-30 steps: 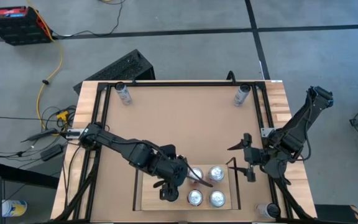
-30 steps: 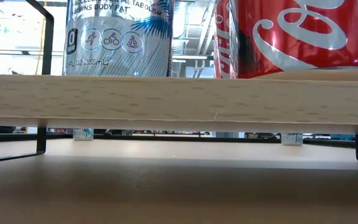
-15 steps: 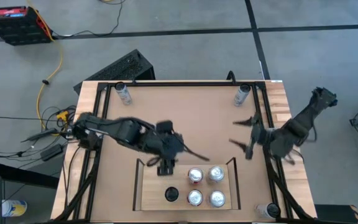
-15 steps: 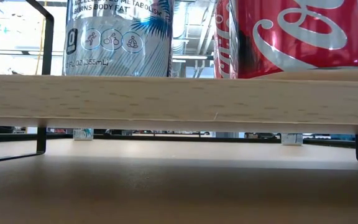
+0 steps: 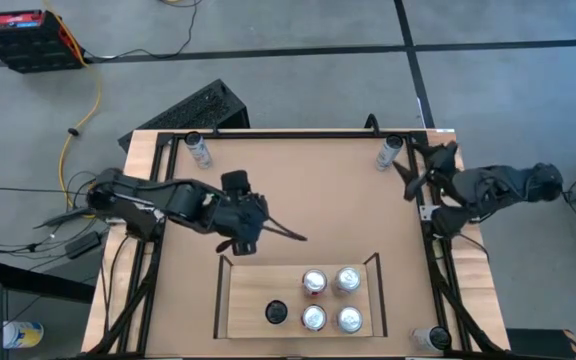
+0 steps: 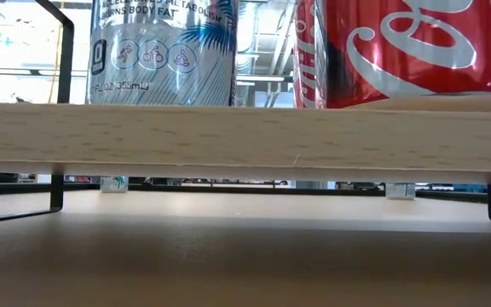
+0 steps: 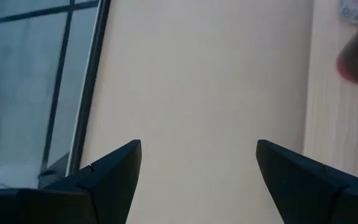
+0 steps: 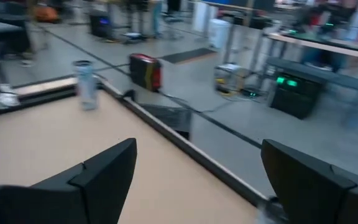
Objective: Place canned beverage on shelf
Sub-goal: Put the white blue soda can aligned with the other white blue soda can on the shelf
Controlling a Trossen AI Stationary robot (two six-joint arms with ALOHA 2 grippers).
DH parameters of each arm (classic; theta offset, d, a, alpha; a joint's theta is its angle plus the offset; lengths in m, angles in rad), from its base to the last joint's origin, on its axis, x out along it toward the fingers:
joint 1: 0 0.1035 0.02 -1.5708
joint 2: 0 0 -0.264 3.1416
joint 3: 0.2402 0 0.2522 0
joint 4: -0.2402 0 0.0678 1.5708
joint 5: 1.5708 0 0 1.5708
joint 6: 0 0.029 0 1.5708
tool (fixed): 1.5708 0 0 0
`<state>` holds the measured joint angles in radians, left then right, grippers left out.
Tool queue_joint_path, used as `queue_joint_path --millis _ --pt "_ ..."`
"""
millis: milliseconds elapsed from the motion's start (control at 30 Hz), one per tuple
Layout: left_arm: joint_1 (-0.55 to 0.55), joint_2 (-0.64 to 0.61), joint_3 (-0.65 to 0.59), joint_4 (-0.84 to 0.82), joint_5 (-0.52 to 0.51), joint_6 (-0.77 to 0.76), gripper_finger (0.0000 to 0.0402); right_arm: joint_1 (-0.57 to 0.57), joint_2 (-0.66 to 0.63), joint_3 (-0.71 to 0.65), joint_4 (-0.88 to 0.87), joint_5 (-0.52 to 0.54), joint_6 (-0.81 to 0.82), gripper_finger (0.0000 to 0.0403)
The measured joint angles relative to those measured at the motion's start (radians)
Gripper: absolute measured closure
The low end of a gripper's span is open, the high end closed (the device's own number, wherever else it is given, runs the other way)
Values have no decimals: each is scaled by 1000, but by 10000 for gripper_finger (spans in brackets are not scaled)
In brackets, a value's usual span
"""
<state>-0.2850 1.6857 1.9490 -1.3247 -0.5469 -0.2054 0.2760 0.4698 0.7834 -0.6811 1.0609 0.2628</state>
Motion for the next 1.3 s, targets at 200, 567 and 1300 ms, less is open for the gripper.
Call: queue_joint_path --millis 200,567,1300 --pt "60 -295 -477 527 87 89 99 -164 -46 0 -111 -6 46 33" --pt "200 -498 -1026 1456 560 243 99 -498 -28 -1 -200 -179 151 33" --pt "202 -424 -1064 1495 621 224 99 -1148 398 -1 46 -802 -70 33"
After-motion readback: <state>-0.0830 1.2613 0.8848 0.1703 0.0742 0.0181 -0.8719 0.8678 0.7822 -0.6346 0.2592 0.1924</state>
